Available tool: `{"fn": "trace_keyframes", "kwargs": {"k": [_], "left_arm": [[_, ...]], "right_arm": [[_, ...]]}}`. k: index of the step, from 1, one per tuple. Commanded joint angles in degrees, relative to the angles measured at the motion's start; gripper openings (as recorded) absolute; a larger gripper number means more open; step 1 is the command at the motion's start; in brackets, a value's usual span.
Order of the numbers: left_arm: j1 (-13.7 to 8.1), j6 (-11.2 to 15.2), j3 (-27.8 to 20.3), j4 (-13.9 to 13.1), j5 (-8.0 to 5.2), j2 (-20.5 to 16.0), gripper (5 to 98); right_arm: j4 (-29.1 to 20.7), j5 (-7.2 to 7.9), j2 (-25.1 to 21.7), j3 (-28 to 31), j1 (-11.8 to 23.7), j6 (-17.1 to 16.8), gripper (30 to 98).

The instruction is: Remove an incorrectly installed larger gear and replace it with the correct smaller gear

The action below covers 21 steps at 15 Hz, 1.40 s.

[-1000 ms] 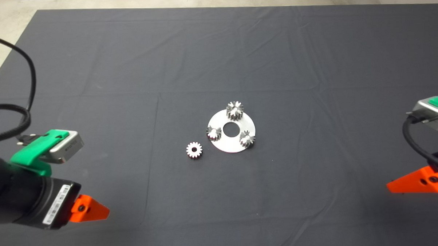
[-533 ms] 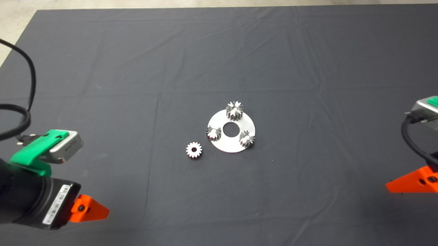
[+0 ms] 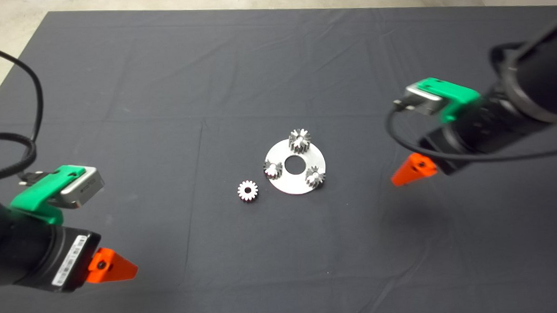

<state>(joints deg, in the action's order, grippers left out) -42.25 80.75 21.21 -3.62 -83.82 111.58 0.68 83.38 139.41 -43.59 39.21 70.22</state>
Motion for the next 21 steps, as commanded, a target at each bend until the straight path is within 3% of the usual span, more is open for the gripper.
{"fn": "trace_keyframes", "kwargs": {"k": [1, 4, 8, 13, 21], "left_arm": [[-0.73, 0.28, -0.84, -0.77, -0.12, 0.0, 98.2], [-0.73, 0.28, -0.92, -0.74, -0.12, -0.08, 98.2], [-0.73, 0.46, -1.19, -0.77, -0.12, -0.17, 98.2], [-0.73, 0.37, -1.19, -0.77, -0.12, -0.17, 98.1], [-0.73, 0.37, -1.19, -0.69, -0.1, -0.44, 98.2]], "right_arm": [[12.45, 0.02, 10.19, -12.85, -6.48, -8.58, 97.7], [20.17, 0.02, 16.67, -16.32, -9.0, -12.29, 97.7], [22.38, -0.15, 20.81, -25.01, -11.11, -15.23, 97.7], [24.55, -0.33, 23.09, -31.33, -12.66, -15.29, 97.7], [25.86, -0.41, 24.47, -34.03, -16.02, -15.2, 97.7]]}}
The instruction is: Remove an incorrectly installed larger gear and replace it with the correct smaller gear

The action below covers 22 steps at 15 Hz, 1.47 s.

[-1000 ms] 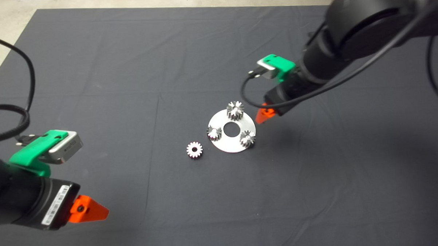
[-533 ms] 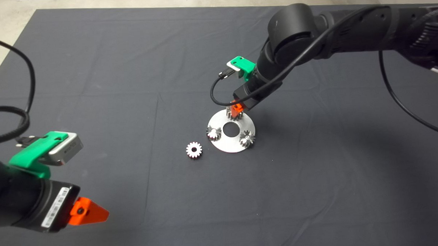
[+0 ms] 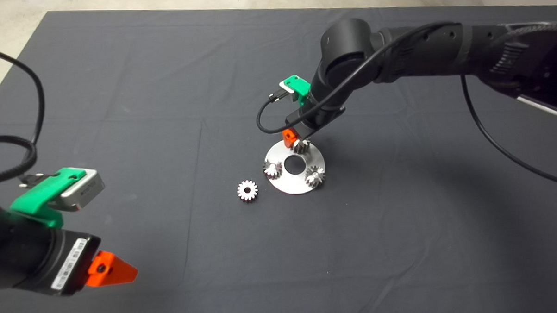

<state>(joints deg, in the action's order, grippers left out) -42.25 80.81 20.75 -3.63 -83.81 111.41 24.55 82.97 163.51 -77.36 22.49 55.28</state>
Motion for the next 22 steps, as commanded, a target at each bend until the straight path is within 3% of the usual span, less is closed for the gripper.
{"fn": "trace_keyframes", "kwargs": {"k": [1, 11, 18, 20, 22], "left_arm": [[-0.73, 0.31, -0.72, -0.67, -0.05, -0.26, 98.2], [-0.73, 0.31, -0.77, -0.67, -0.04, -0.53, 98.2], [-0.73, 0.22, -0.81, -0.67, -0.04, -1.23, 98.2], [-0.7, 0.22, -0.81, -0.67, -0.04, -1.32, 98.2], [-0.73, 0.22, -0.81, -0.67, -0.04, -1.41, 98.2]], "right_arm": [[1.99, 0.0, 0.37, -1.11, 0.12, -0.26, 97.7], [5.68, -0.35, 0.37, -1.55, -1.57, -0.27, 95.9], [5.68, -3.87, 0.81, -1.63, -1.75, -0.35, 89.4], [5.83, -4.22, 0.81, -2.34, -2.27, -0.27, 85.0], [7.28, -4.22, 0.98, -2.6, -2.73, -0.35, 84.8]]}}
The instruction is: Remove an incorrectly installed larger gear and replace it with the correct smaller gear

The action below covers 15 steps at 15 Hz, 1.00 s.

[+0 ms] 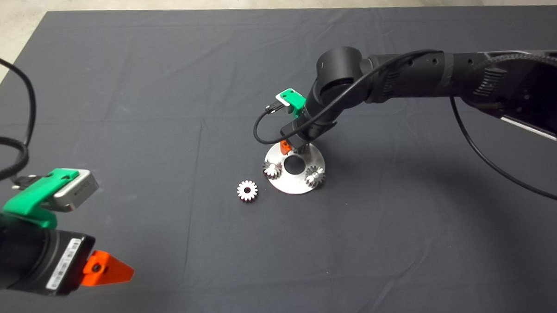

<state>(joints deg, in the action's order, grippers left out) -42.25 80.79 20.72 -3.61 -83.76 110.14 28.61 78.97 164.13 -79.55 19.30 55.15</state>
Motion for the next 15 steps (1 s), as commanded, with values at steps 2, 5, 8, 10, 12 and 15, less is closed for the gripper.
{"fn": "trace_keyframes", "kwargs": {"k": [2, 5, 8, 10, 12, 15], "left_arm": [[-0.73, 0.25, -0.87, -0.7, -0.05, -0.23, 98.2], [-0.73, 0.16, -1.05, -0.7, -0.04, -0.23, 98.2], [-0.73, 0.16, -1.05, -0.7, -0.08, -0.23, 98.2], [-0.73, 0.16, -1.14, -0.7, 0.0, -0.23, 98.2], [-0.73, 0.16, -1.14, -0.7, 0.0, -0.23, 98.2], [-0.73, 0.16, -1.14, -0.7, 0.0, -0.23, 98.2]], "right_arm": [[4.17, -0.22, 0.36, -0.33, -0.1, -0.22, 84.5], [5.31, -0.22, 0.4, -0.33, -0.4, -0.05, 80.4], [5.52, -0.22, 0.41, -0.24, -0.4, -0.13, 74.5], [6.65, -0.22, 0.36, -0.15, -0.4, -0.13, 74.5], [7.51, -0.13, 0.36, -0.16, -0.4, -0.04, 70.5], [7.6, -0.13, 0.36, -0.06, -0.4, -0.04, 65.4]]}}
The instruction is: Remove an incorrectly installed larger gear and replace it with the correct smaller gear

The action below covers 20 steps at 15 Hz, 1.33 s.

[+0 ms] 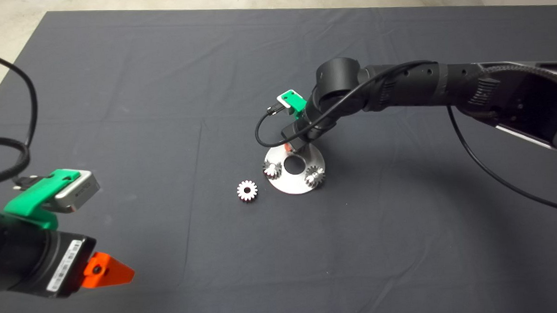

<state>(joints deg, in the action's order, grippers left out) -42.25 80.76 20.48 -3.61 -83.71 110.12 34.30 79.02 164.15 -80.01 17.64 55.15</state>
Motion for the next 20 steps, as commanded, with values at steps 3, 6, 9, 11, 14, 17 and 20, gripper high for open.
{"fn": "trace_keyframes", "kwargs": {"k": [3, 6, 9, 11, 14, 17, 20], "left_arm": [[-0.73, 0.18, -0.9, -0.7, -0.05, -0.2, 98.2], [-0.73, 0.18, -0.9, -0.7, -0.05, -0.2, 98.2], [-0.73, 0.18, -0.9, -0.7, -0.05, -0.25, 98.2], [-0.73, 0.18, -0.9, -0.7, -0.05, -0.29, 98.2], [-0.73, 0.1, -0.9, -0.7, 0.04, -0.99, 98.2], [-0.73, 0.1, -0.9, -0.7, 0.04, -0.98, 98.2], [-0.72, 0.01, -0.9, -0.7, 0.04, -0.99, 98.2]], "right_arm": [[1.91, -0.1, 0.26, 0.22, 1.17, 0.13, 65.1], [1.73, 0.35, 0.35, 0.31, 1.23, 0.22, 60.6], [1.51, 0.43, 0.26, 0.31, 1.26, 0.13, 60.6], [1.38, 0.43, 0.35, 0.23, 1.26, 0.13, 60.6], [1.2, 0.35, 0.35, 0.31, 1.26, 0.21, 60.5], [1.2, 0.28, 0.26, 0.22, 1.26, 0.31, 56.3], [1.12, 0.26, 0.26, 0.22, 1.26, 0.48, 52.0]]}}
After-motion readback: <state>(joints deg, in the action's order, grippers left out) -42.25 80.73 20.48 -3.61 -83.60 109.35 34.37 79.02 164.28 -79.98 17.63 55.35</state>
